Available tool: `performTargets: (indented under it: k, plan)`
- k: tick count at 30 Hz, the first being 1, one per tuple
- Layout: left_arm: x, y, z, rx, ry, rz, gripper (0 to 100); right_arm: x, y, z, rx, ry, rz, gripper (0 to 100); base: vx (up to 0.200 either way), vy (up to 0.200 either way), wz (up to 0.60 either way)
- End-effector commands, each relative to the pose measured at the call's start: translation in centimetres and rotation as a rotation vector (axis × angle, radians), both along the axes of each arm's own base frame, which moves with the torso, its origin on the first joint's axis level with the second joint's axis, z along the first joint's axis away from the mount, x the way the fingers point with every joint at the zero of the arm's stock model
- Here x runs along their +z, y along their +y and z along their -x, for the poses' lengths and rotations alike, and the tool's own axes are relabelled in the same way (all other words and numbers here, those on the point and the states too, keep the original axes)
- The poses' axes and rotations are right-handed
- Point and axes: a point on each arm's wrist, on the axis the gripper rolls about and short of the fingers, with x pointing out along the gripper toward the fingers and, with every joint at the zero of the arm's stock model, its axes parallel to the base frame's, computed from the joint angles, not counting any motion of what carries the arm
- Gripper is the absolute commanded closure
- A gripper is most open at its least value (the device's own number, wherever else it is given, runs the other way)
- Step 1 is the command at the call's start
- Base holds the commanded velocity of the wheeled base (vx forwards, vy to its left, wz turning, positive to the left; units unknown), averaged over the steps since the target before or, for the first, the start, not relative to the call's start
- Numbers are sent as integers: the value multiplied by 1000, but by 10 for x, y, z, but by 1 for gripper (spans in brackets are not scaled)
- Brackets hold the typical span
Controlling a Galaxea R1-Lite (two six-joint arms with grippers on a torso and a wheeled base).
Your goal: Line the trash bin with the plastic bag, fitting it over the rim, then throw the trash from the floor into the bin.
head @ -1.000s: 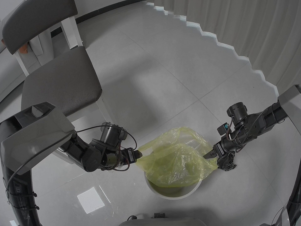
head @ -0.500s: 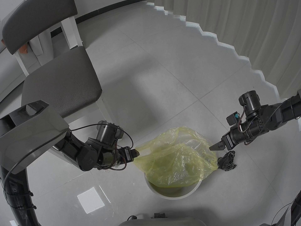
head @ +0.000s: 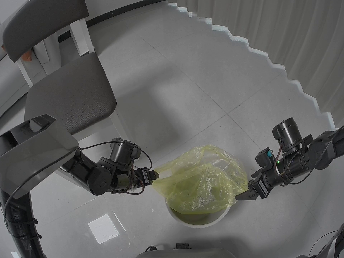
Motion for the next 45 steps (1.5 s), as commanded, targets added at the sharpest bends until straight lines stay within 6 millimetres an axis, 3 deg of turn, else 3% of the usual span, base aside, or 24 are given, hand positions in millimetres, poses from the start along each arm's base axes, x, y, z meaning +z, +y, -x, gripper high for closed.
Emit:
performTargets:
  k: [1, 9, 17, 30, 31, 45]
  plan:
    - [1, -1, 1, -3, -2, 1, 0, -2, 4, 2, 19, 7, -4, 0, 0, 0, 0]
    - [3, -2, 1, -4, -9, 5, 0, -32, 13, -30, 11, 63, 19, 0, 0, 0, 0]
    - [17, -2, 4, -9, -42, 22, 0, -46, 24, -58, 9, 55, 13, 0, 0, 0, 0]
    - [15, 0, 8, -10, -28, 15, 0, -62, 18, -74, -21, 77, 23, 0, 0, 0, 0]
    - [13, 0, 8, -12, -25, 11, 0, -62, 18, -73, -21, 79, 23, 100, 0, 0, 0]
    - [3, 0, 6, -5, 2, 0, 0, -50, 13, -52, 37, 60, 46, 100, 0, 0, 0]
